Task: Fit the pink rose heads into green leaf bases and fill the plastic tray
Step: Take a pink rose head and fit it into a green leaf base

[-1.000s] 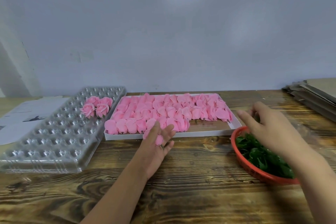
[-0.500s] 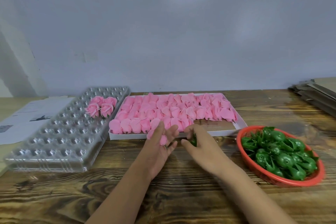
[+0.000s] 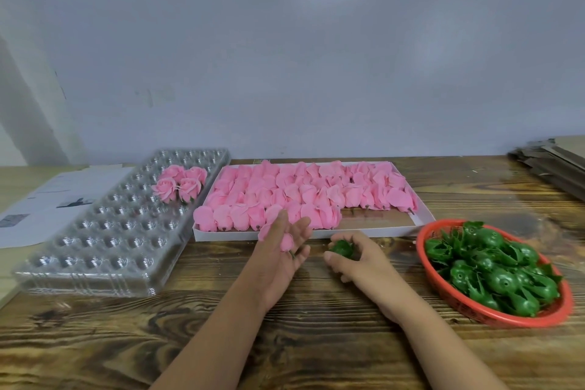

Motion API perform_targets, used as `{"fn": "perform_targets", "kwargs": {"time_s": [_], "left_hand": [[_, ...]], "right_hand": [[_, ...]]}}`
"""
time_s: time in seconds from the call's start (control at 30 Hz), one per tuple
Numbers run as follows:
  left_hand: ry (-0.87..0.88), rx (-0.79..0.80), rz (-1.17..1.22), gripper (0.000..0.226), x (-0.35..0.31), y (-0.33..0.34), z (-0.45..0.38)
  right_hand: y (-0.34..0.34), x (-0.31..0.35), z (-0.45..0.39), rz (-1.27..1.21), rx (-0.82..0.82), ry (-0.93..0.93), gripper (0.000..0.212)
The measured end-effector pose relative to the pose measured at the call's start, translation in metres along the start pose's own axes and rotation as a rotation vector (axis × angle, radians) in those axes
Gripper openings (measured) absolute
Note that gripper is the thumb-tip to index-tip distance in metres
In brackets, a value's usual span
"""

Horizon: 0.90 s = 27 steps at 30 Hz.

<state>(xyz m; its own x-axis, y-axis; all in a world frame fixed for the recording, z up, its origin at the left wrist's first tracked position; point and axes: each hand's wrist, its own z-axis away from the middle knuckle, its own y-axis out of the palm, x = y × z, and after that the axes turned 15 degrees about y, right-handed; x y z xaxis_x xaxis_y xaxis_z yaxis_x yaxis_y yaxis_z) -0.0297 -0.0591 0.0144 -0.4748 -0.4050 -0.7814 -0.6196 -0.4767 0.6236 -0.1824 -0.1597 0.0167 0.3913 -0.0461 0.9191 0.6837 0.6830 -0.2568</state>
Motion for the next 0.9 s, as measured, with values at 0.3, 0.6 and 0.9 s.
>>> {"fn": "perform_targets", "kwargs": {"time_s": [0.3,0.6,0.9], "left_hand": [[0.018,0.014,-0.024,0.05,0.002,-0.002,-0.003],[0.012,0.013,-0.029,0.043,0.004,-0.006,-0.006],[0.09,0.091,-0.182,0.063,0.003,-0.003,-0.004]], "right_hand": [[-0.001,0.009,0.007,-0.673,0.496,0.24,0.041],[-0.001,0.007,0.005,-0.789,0.503,0.261,0.04],[0.009,0.005,0.011,-0.685,0.531,0.272,0.043]]}}
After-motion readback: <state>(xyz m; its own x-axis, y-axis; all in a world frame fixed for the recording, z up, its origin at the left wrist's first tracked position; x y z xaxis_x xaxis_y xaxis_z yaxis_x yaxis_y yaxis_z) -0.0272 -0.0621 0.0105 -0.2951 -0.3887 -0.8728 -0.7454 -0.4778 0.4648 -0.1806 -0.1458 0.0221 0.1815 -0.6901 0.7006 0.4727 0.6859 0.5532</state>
